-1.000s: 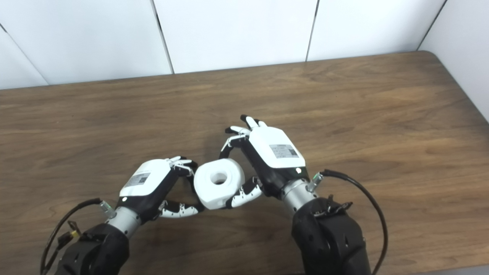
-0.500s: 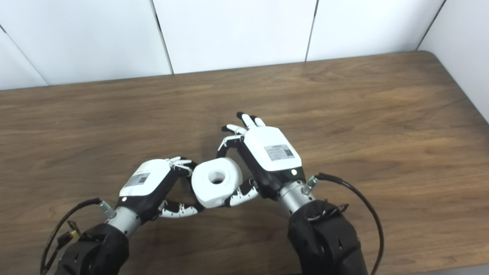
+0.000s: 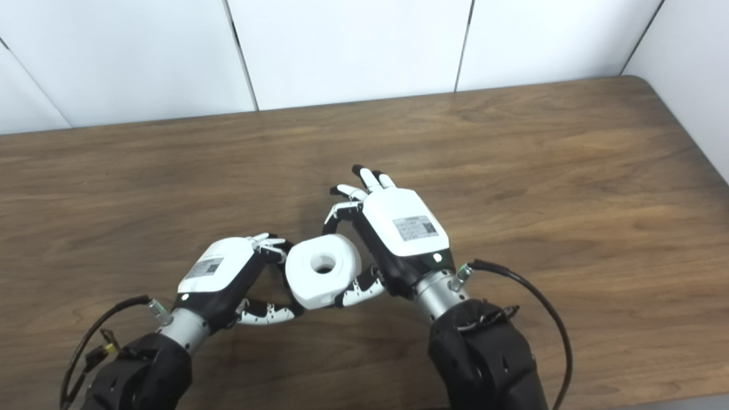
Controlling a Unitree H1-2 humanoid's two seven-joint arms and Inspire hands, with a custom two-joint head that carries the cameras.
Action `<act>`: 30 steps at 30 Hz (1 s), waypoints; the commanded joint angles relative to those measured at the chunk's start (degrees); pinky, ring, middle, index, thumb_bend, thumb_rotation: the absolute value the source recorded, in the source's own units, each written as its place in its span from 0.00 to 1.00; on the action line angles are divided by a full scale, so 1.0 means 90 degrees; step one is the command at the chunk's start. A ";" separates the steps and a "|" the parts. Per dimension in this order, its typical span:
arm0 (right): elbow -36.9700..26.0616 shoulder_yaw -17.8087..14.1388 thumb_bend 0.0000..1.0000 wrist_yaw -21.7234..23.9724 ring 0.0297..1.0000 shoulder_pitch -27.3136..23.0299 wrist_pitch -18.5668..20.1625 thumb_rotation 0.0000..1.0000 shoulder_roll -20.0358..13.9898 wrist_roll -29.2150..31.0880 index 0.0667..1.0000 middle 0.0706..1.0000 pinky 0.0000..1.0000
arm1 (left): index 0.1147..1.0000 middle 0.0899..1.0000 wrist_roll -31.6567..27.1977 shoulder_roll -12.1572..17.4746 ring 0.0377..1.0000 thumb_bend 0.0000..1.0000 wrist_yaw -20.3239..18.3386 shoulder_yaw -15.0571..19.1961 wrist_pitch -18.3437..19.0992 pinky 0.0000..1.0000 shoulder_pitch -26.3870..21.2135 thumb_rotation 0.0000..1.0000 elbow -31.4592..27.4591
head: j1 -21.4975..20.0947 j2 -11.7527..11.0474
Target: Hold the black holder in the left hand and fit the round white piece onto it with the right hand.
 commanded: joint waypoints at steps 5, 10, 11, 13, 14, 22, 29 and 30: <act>0.0001 0.0080 0.52 0.0539 1.00 -0.0129 -0.0125 0.13 -0.0133 -0.0172 0.45 0.86 1.00 | 0.42 0.82 -0.0138 0.0005 0.92 0.52 -0.0445 -0.0118 0.0079 0.91 0.0153 0.05 -0.0033 | -0.0004 0.0020; -0.0096 0.0061 0.52 0.0866 1.00 -0.0226 -0.0055 0.13 -0.0107 -0.0209 0.45 0.86 1.00 | 0.42 0.83 -0.0131 -0.0014 0.92 0.52 -0.0461 -0.0118 0.0092 0.91 0.0147 0.05 -0.0038 | 0.0027 0.0035; -0.0113 0.0050 0.52 0.0910 1.00 -0.0239 -0.0037 0.13 -0.0091 -0.0196 0.45 0.86 1.00 | 0.42 0.83 -0.0127 -0.0021 0.92 0.52 -0.0462 -0.0115 0.0098 0.91 0.0150 0.05 -0.0040 | 0.0027 0.0035; -0.0132 0.0027 0.52 0.0962 1.00 -0.0253 -0.0016 0.14 -0.0057 -0.0181 0.45 0.86 1.00 | 0.42 0.83 -0.0116 -0.0033 0.92 0.52 -0.0466 -0.0115 0.0104 0.91 0.0152 0.05 -0.0041 | 0.0037 0.0031; -0.0130 0.0019 0.52 0.0963 1.00 -0.0252 -0.0016 0.14 -0.0047 -0.0171 0.45 0.85 1.00 | 0.42 0.83 -0.0113 -0.0036 0.92 0.52 -0.0476 -0.0117 0.0103 0.91 0.0150 0.05 -0.0042 | 0.0055 0.0028; -0.0115 -0.0009 0.52 0.0898 0.99 -0.0168 -0.0054 0.15 -0.0055 -0.0121 0.45 0.85 1.00 | 0.42 0.83 -0.0098 -0.0040 0.92 0.52 -0.0502 -0.0125 0.0096 0.91 0.0156 0.05 -0.0055 | 0.0073 0.0025; -0.0098 -0.0039 0.52 0.0908 0.99 -0.0158 -0.0065 0.15 -0.0093 -0.0138 0.46 0.87 1.00 | 0.42 0.83 -0.0097 -0.0066 0.92 0.52 -0.0485 -0.0125 0.0103 0.91 0.0163 0.05 -0.0037 | 0.0082 0.0005; -0.0098 -0.0043 0.52 0.0908 0.99 -0.0160 -0.0068 0.15 -0.0100 -0.0138 0.46 0.87 1.00 | 0.42 0.82 -0.0094 -0.0068 0.92 0.52 -0.0480 -0.0127 0.0098 0.91 0.0163 0.05 -0.0034 | 0.0082 0.0005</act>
